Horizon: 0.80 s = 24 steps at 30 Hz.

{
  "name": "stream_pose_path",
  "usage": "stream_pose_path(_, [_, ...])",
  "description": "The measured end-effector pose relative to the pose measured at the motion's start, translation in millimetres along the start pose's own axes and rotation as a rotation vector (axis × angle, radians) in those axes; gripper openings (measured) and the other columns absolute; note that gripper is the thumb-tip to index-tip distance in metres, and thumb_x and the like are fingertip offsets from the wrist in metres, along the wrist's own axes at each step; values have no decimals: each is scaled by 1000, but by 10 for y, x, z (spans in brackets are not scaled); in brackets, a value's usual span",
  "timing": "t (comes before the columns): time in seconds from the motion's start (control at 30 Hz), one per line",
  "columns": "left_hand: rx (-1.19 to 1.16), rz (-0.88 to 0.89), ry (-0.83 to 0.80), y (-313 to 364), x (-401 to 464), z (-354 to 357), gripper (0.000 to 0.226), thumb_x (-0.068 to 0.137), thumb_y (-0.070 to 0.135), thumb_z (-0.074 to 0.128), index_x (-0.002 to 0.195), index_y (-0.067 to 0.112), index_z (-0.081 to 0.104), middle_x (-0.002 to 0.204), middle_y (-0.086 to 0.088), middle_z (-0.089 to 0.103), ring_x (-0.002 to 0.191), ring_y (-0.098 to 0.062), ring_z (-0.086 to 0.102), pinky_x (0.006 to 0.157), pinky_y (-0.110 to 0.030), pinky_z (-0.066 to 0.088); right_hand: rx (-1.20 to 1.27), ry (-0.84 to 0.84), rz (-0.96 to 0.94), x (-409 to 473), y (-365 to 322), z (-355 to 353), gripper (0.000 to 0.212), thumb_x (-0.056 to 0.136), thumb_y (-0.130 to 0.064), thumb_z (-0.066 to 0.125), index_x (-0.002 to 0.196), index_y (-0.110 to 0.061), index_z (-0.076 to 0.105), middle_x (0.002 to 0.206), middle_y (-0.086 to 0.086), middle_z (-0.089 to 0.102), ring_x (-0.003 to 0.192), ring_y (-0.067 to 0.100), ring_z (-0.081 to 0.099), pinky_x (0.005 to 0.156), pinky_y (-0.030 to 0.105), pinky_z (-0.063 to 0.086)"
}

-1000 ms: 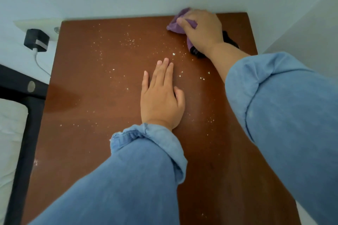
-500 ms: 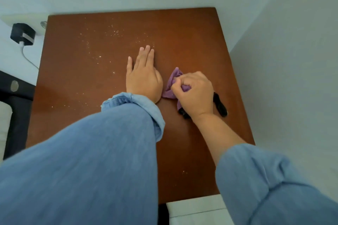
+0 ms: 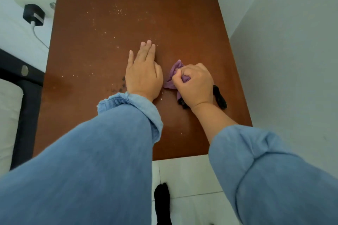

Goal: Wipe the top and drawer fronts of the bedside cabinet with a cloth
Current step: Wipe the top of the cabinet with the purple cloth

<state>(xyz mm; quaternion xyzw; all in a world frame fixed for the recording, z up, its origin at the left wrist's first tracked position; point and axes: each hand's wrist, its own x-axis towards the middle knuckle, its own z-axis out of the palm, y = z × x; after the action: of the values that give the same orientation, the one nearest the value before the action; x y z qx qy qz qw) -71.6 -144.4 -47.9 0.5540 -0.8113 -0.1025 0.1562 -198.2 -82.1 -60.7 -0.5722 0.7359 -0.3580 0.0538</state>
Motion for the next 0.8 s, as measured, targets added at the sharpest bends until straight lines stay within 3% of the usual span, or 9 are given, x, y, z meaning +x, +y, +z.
stream_pose_path(0.27, [8,-37,-73,155,-1248,-81,68,83,26,14,146,9,34,155,-2,29,145,-15,19,119,-38,6,-59,-80,40,12,-90,-72,42,89,-31,40,63,-12,66,65,4,63,74,21,53,66,39,48])
stream_pose_path(0.53, [6,-59,-18,109,-1282,-10,61,87,17,27,147,13,32,156,1,26,146,-11,16,119,-35,5,-97,-147,-76,-68,-35,-104,38,92,-50,47,84,-22,71,92,-2,68,91,20,54,81,33,43])
stream_pose_path(0.7, [15,-59,-14,61,-1281,11,55,92,15,33,147,13,32,157,0,25,146,-13,15,120,-37,6,-41,-196,-201,-711,-52,-271,33,85,-57,53,89,-29,70,92,-9,66,89,16,52,78,27,36])
stream_pose_path(0.8, [8,-60,3,84,-1294,12,56,91,13,32,147,12,31,157,0,25,146,-13,15,120,-37,6,-5,-210,-247,-1060,-55,-409,27,86,-50,55,90,-28,72,93,-8,68,87,17,55,79,29,39])
